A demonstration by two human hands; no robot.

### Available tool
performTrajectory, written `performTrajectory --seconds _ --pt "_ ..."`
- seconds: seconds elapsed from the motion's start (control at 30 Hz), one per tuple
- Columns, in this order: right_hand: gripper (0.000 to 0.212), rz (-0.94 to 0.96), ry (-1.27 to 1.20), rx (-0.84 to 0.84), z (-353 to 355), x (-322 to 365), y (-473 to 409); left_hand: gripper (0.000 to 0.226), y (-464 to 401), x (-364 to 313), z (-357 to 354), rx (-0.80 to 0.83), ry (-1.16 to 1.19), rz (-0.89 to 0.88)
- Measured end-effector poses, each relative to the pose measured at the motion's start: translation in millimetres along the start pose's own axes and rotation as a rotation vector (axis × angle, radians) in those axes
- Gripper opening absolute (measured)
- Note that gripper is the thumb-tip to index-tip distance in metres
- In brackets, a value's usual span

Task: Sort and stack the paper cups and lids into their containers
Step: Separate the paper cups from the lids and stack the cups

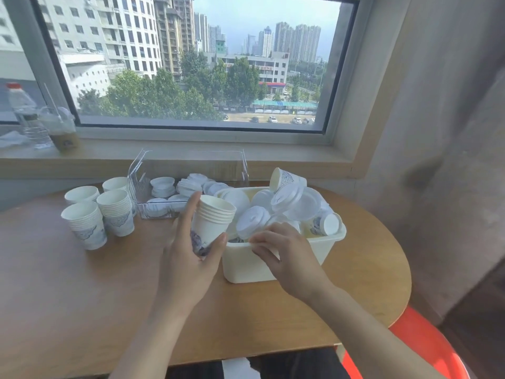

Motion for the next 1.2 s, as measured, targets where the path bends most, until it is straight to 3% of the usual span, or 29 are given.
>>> performTrajectory --seconds 0.47,0.67,0.77,0.9,1.2 --pt "0.026 0.077 -0.009 0.013 2 21 -6 0.083 -14 -12 9 -0.003 -0.078 -0.083" --pt "0.018 0.013 -0.153 -0.297 69 -21 -29 0.083 -27 -19 -8 0.039 -0.088 -0.035" --pt "0.016 -0.084 -0.274 -0.364 89 -65 -51 0.082 -33 -19 -20 0.070 -0.105 -0.035" --pt "0.023 -0.226 -0.333 -0.246 79 -121 -86 0.080 -40 -15 -29 0.094 -0.138 -0.035" --pt "0.050 -0.177 -0.313 0.086 38 -149 -118 0.077 -41 -3 -44 0.097 -0.190 -0.007"
Point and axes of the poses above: each hand's wrist, its own y-axis away from the middle knuckle, its own z-axis out of the back of the hand, x = y × z, the point moved 4 cm from there along -y, towards the middle knuckle, and after that the axes turned 10 degrees about y, right-handed, at the moved point
